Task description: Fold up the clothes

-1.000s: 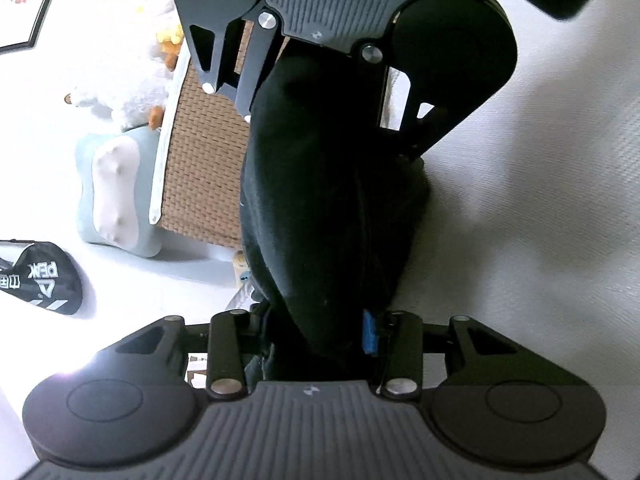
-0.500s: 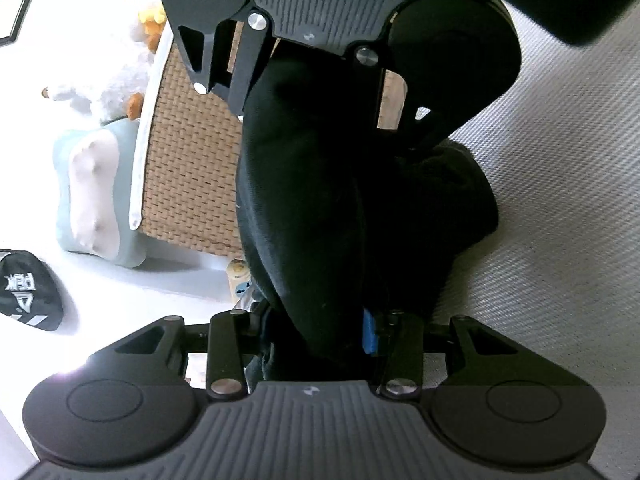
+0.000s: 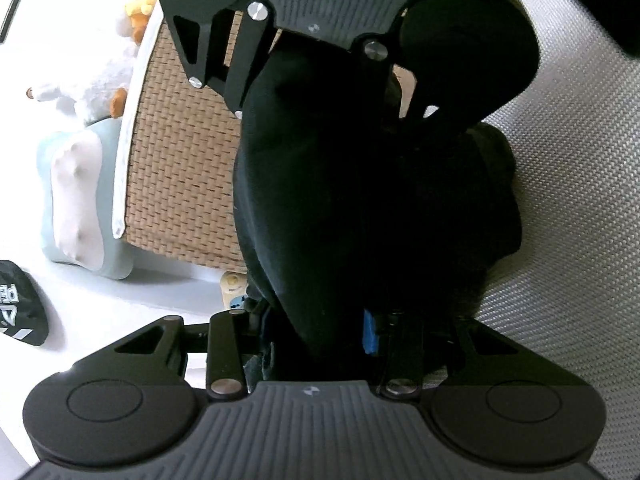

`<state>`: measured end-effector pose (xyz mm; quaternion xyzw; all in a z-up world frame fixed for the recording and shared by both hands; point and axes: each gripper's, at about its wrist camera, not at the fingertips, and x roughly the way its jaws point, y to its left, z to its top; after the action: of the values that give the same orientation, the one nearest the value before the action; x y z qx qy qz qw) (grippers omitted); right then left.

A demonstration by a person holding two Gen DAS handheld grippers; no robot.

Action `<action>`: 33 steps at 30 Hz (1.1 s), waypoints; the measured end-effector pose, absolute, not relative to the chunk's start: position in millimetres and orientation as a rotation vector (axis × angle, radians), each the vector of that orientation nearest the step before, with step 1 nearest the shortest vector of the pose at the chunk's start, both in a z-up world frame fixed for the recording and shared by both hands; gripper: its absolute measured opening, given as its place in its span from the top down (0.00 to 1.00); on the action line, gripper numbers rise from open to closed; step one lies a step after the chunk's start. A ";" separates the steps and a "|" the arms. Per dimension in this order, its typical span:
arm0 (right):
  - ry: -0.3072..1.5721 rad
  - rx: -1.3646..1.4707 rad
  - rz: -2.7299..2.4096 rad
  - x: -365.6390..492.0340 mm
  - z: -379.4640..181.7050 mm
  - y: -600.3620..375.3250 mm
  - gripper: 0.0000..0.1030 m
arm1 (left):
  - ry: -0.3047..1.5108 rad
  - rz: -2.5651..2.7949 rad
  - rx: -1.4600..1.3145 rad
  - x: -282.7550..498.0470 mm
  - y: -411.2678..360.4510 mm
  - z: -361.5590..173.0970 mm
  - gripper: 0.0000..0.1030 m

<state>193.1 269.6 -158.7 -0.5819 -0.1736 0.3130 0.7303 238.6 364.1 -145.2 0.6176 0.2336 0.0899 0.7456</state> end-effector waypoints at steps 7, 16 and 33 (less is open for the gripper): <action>-0.381 -1.289 0.723 187.9 -171.7 268.3 0.60 | 0.538 0.180 1.394 237.7 370.0 -158.2 0.49; -0.414 -1.314 0.683 201.9 -189.6 263.5 0.33 | 0.560 0.176 1.395 255.9 373.9 -173.6 0.38; -0.272 -1.301 0.802 232.4 -173.8 287.9 0.40 | 0.610 0.159 1.426 249.5 366.4 -190.8 0.38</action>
<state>232.4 287.9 -173.8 -0.5873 -0.1228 0.3620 0.7134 249.5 366.4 -190.8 0.6428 0.2749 0.0716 0.7114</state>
